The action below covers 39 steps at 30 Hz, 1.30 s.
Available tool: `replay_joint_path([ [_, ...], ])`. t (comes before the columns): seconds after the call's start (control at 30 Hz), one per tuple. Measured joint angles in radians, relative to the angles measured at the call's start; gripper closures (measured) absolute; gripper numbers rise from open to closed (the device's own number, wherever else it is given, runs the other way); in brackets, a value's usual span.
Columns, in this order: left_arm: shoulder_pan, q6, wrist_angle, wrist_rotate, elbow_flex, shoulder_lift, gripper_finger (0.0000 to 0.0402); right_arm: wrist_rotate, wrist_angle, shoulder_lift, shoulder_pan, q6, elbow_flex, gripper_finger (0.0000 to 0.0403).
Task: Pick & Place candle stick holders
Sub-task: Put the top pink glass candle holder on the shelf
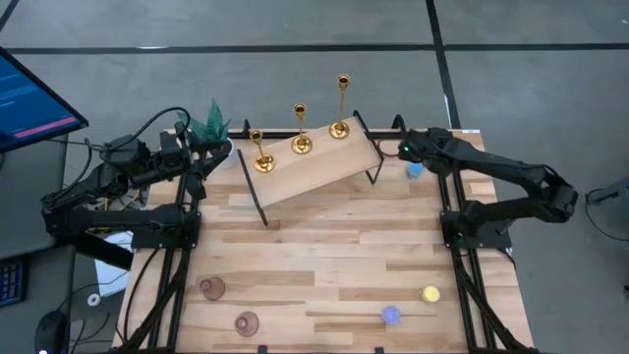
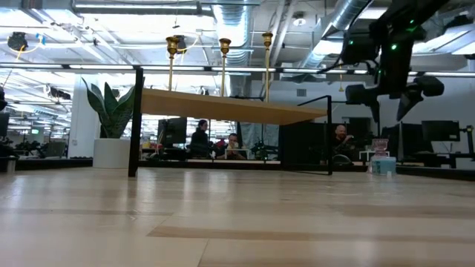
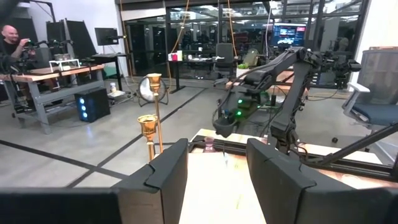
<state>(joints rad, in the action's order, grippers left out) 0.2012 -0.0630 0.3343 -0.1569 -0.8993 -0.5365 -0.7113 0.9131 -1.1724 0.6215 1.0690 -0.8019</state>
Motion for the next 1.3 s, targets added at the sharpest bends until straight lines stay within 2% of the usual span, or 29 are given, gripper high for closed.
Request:
replay_joint_path([
  [0.43,0.000,0.000,0.000,0.000,0.000,0.000,0.0238,-0.020,-0.130,-0.118,0.079,-0.066,0.020,0.0113],
  [0.73,0.000,0.000,0.000,0.000,0.000,0.000,0.0238,0.005,-0.383,-0.118,0.109,-0.136,0.110,0.0111],
  [1.0,0.000,0.000,-0.002,0.000,0.000,0.000,0.0238,0.005,-0.410,-0.118,0.125,-0.135,0.162,0.0110],
  [1.3,0.000,0.000,-0.003,0.000,0.000,0.000,0.0238,0.017,-0.626,-0.118,0.140,-0.147,0.266,0.0110],
])
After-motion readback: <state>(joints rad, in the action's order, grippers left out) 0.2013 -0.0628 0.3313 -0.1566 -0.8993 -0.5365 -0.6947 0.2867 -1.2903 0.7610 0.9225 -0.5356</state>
